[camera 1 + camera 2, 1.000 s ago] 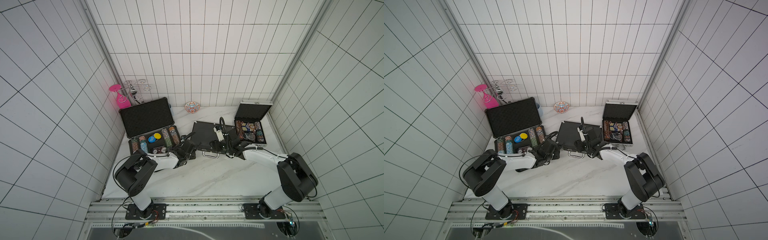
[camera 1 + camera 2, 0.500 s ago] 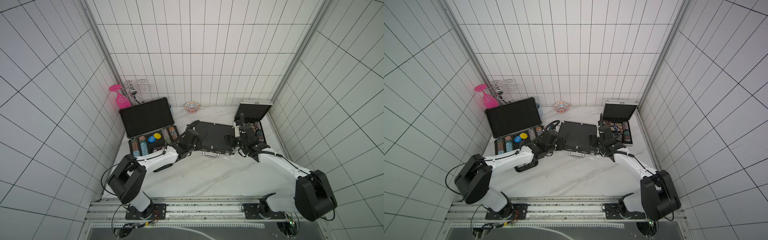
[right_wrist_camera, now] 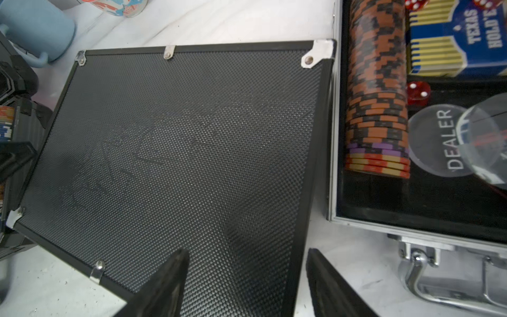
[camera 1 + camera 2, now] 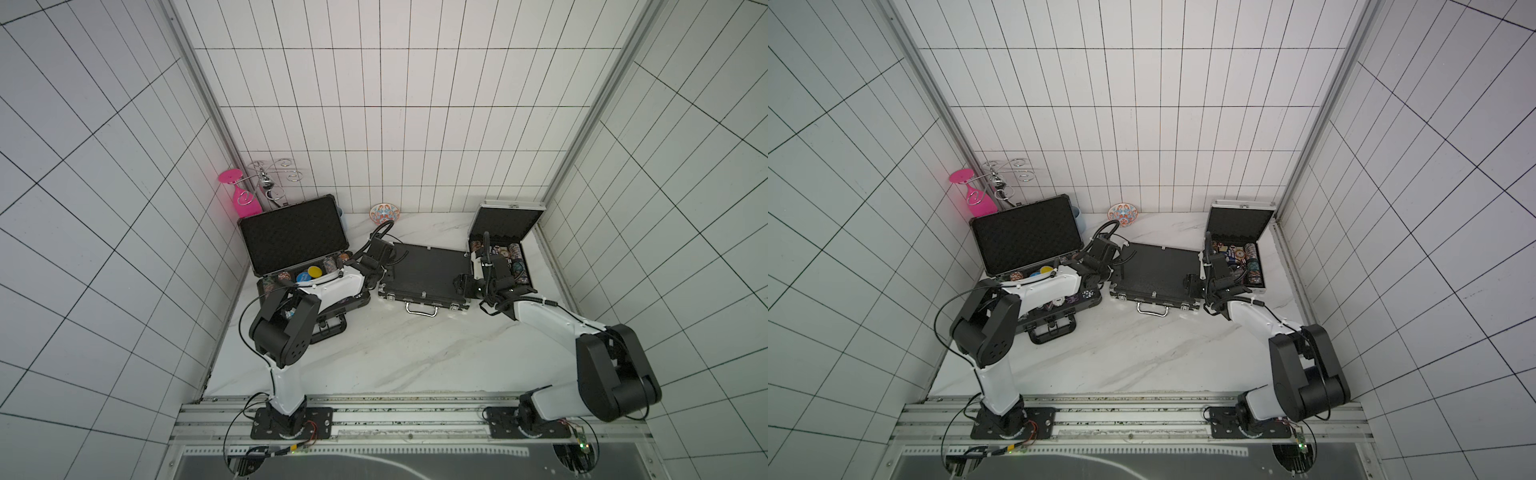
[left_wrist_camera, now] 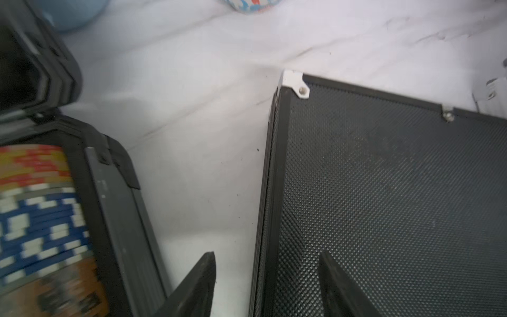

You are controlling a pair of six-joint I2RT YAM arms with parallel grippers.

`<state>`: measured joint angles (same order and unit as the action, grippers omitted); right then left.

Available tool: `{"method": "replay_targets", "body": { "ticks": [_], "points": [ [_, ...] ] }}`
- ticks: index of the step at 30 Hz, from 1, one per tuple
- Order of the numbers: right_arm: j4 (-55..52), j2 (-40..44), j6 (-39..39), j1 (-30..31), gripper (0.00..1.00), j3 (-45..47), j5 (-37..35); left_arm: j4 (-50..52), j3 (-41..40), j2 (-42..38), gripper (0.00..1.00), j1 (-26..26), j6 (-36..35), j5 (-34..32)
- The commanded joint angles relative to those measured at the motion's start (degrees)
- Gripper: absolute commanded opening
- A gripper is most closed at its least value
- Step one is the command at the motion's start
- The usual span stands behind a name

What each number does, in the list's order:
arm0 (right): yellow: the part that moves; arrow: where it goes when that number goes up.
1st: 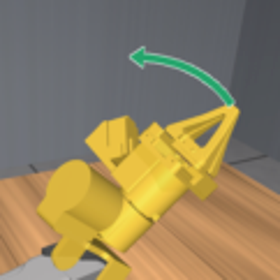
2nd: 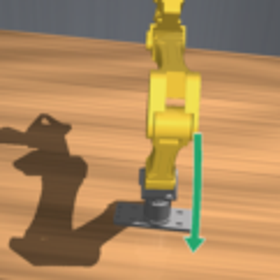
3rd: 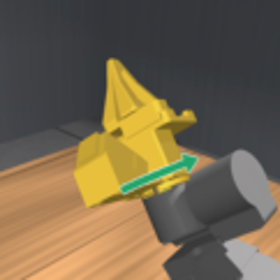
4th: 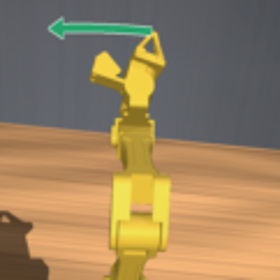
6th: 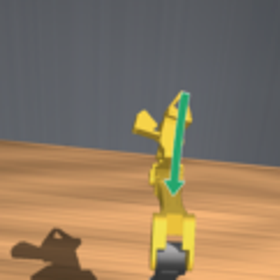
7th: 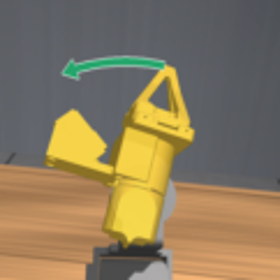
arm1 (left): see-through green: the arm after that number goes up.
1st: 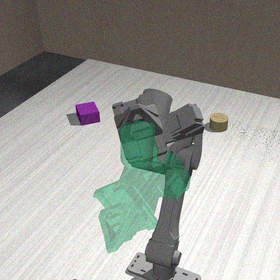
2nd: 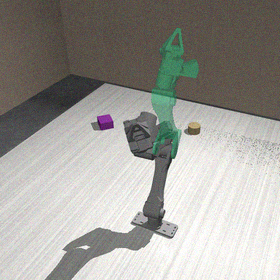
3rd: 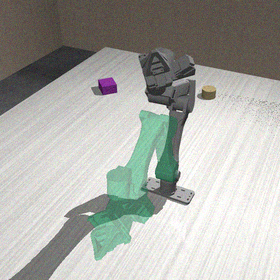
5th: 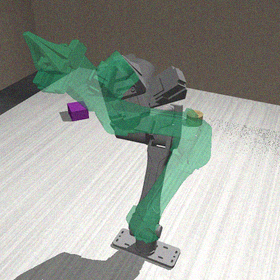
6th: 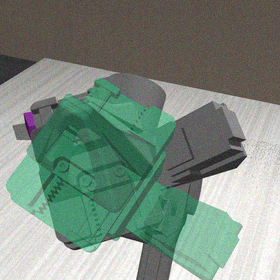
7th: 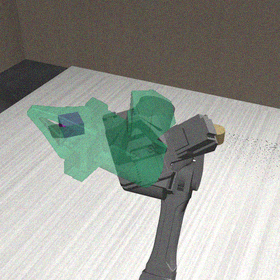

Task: Close the poker set cases
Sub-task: Move the poker set case to the center of the board.

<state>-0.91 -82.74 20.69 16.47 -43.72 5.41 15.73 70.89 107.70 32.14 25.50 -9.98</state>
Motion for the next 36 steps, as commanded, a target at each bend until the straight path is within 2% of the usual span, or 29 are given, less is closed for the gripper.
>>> {"method": "replay_targets", "body": {
  "ticks": [1, 8, 15, 29, 33, 36],
  "points": [
    [2.4, -1.5, 1.4, -1.1, 0.7, 3.9, 2.0, 0.1, 1.9, 2.3, 0.6, 0.0, -1.9, 2.4],
    [6.3, -6.1, 1.4, -1.4, 0.61, 2.5, 9.2, -2.0, 0.3, 4.1, 0.52, -2.6, 2.1, 9.2],
    [8.5, -13.1, 0.5, -0.9, 0.51, -4.1, 13.5, -3.4, -1.0, 3.9, 0.51, -2.8, 4.1, 8.0],
    [3.4, -28.2, -4.9, -2.1, 0.56, -24.8, 10.0, 0.1, 15.1, 14.6, 0.5, -6.8, 3.0, 9.9],
    [1.1, -30.2, -7.0, -2.7, 0.59, -29.9, 10.1, 0.3, 17.3, 15.4, 0.5, -7.4, 2.3, 11.2],
    [-0.6, -28.3, -8.8, -2.9, 0.63, -31.6, 9.3, 0.4, 16.5, 12.8, 0.53, -7.4, 2.2, 10.8]
  ]
}}
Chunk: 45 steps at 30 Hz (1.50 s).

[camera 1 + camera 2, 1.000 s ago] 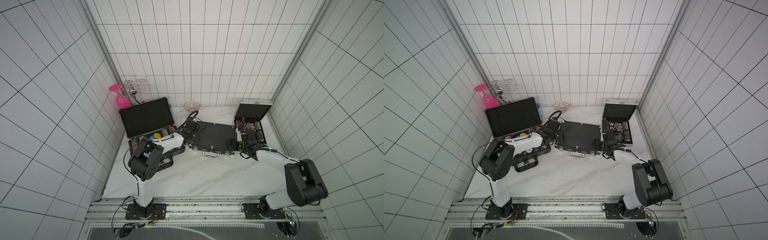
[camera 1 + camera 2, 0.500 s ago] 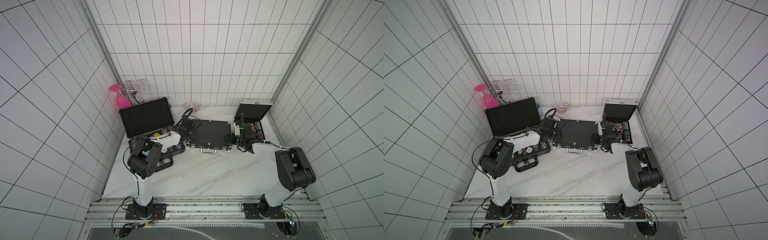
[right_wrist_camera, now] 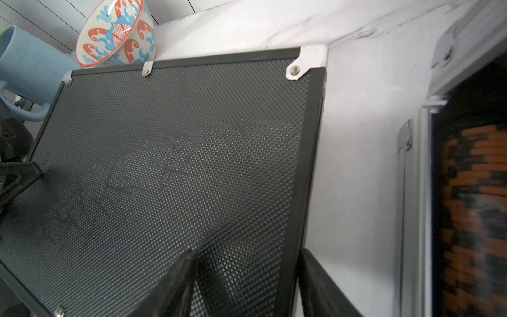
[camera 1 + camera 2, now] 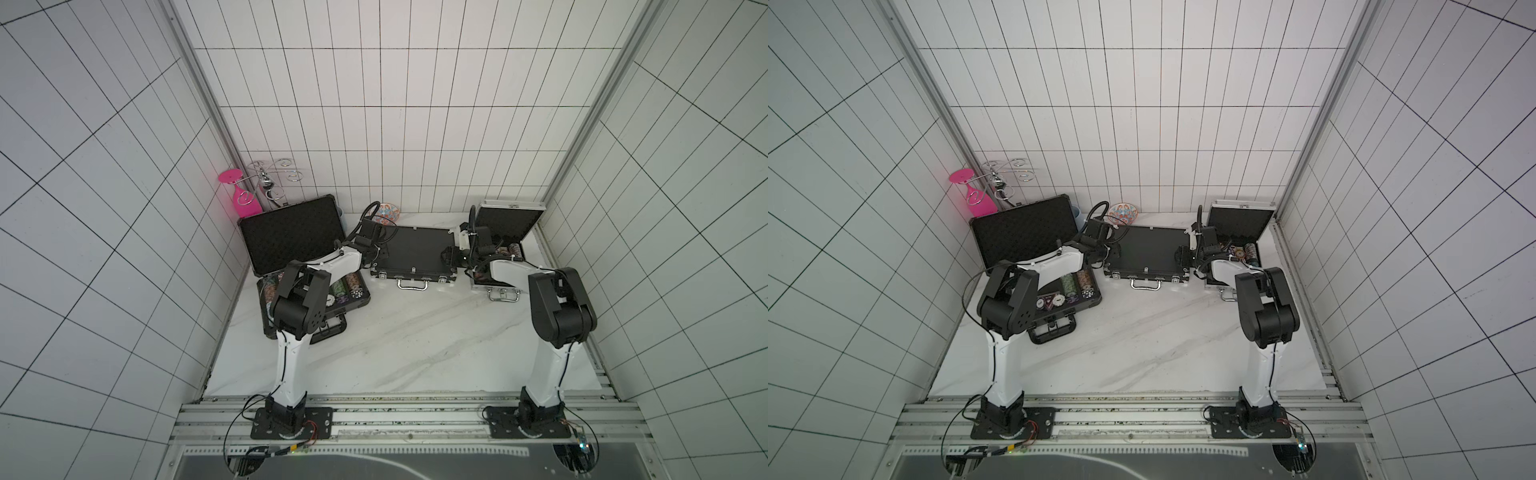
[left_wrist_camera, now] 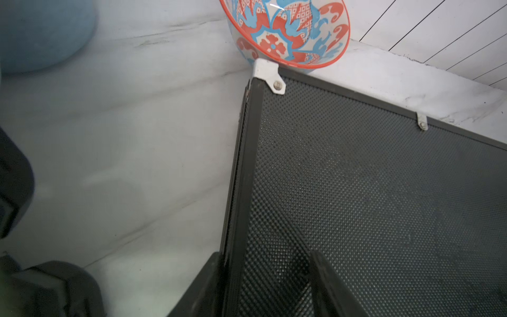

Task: Close the poker set cases
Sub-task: Move the poker set case to the center of the board.

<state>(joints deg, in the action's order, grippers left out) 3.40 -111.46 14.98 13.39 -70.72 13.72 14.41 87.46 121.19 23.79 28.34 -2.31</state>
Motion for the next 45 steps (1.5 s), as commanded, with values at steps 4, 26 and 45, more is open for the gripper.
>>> {"method": "replay_targets", "body": {
  "ticks": [4, 26, 45],
  "points": [
    [-7.6, 7.3, -4.3, -0.4, 0.67, -4.2, -1.8, 2.5, -1.6, -7.6, 0.57, 1.0, -2.3, 3.9],
    [-6.9, 18.0, -0.1, -4.8, 0.42, 19.7, -9.9, 0.6, -28.7, -31.3, 0.56, 18.5, 0.8, -0.2],
    [-6.5, 11.0, 0.0, -2.0, 0.23, 19.9, -16.3, 2.3, -26.7, -30.1, 0.56, 18.3, -0.1, -2.8]
  ]
}}
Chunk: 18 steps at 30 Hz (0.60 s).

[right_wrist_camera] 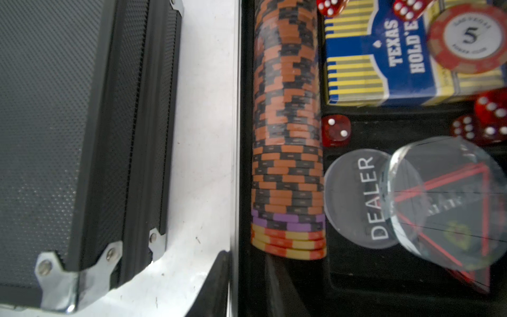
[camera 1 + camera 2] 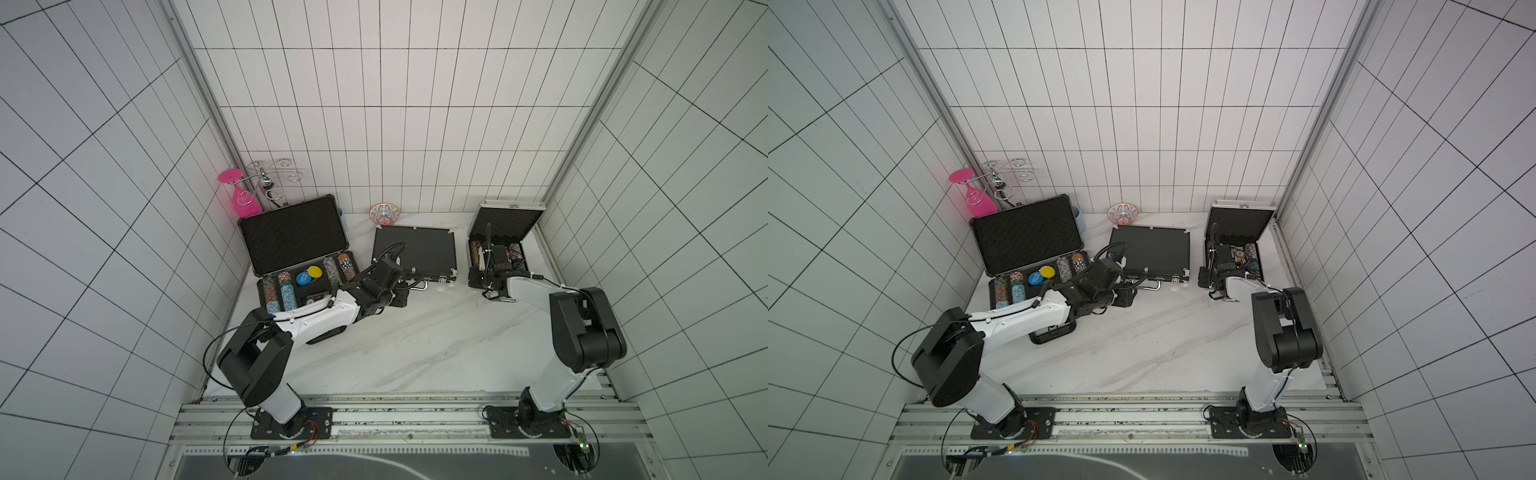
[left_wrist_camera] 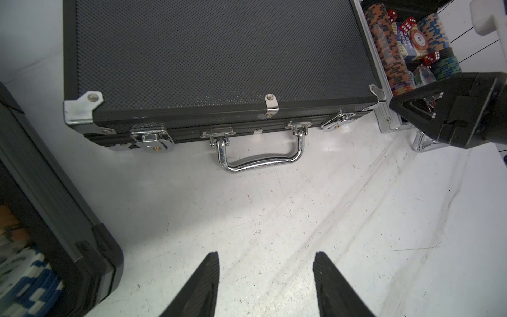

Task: Close the poker set cases
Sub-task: Move the poker set case to the center of the board.

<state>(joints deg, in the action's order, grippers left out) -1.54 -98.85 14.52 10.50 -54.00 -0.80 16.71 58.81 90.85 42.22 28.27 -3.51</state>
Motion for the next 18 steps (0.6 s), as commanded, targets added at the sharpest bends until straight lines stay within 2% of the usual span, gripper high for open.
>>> {"method": "replay_targets", "body": {
  "ticks": [1, 8, 14, 18],
  "points": [
    [-1.7, -1.7, 0.6, 1.2, 0.21, 3.5, -2.1, 0.1, 2.0, 0.2, 0.56, -0.2, -0.2, -1.6],
    [-2.7, -1.3, 1.5, 3.5, 0.16, 4.5, -4.4, 0.3, 2.0, -0.4, 0.56, -0.8, -0.3, -1.5],
    [-2.8, -2.7, 3.3, 3.8, 0.08, 5.1, -4.1, 0.3, 1.7, -0.8, 0.56, -1.5, -0.2, -1.2],
    [-2.5, -0.3, 6.1, 3.8, 0.05, 6.9, -3.7, 0.2, 1.0, -1.6, 0.56, -2.2, -0.3, -1.1]
  ]
}}
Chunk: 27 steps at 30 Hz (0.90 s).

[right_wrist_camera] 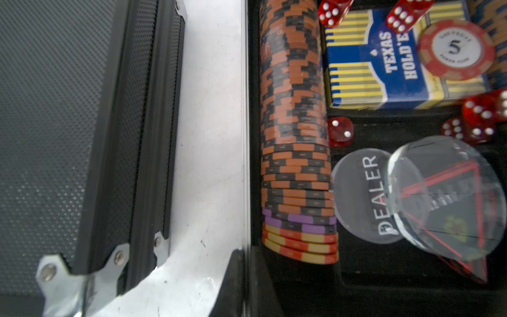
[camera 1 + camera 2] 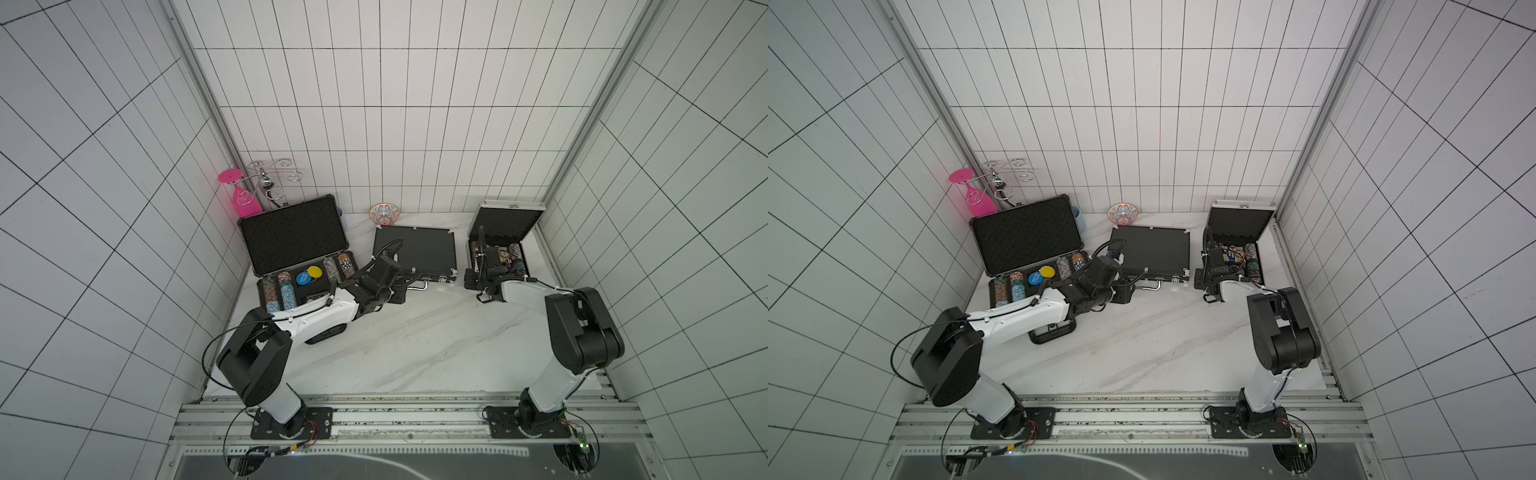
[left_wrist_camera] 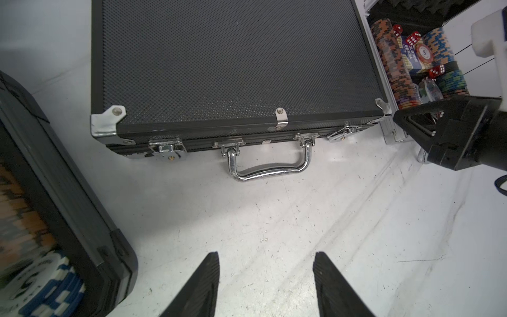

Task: Close the poker set cases
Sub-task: Move the poker set case to the center of the board.

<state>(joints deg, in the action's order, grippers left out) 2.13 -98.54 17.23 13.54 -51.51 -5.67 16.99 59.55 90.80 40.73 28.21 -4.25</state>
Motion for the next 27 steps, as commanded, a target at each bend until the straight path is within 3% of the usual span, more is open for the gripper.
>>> {"method": "replay_targets", "body": {
  "ticks": [1, 11, 21, 27],
  "points": [
    [-6.3, 0.6, 4.9, 0.8, 0.05, 5.1, 1.7, -0.1, 0.0, -1.8, 0.56, -0.9, -0.1, -0.2],
    [-8.4, 8.2, 12.4, 5.6, 0.05, 7.7, 4.2, -0.6, -0.8, -3.0, 0.56, -1.2, 0.4, -0.2],
    [-8.5, 13.9, 20.2, 13.2, 0.13, 12.5, 7.7, -1.6, -0.8, -2.5, 0.56, -1.3, 1.1, 0.3],
    [-9.9, 16.1, 21.2, 14.8, 0.37, 11.1, 8.4, -1.6, -0.1, -2.3, 0.56, -1.3, 1.4, 0.5]
  ]
}}
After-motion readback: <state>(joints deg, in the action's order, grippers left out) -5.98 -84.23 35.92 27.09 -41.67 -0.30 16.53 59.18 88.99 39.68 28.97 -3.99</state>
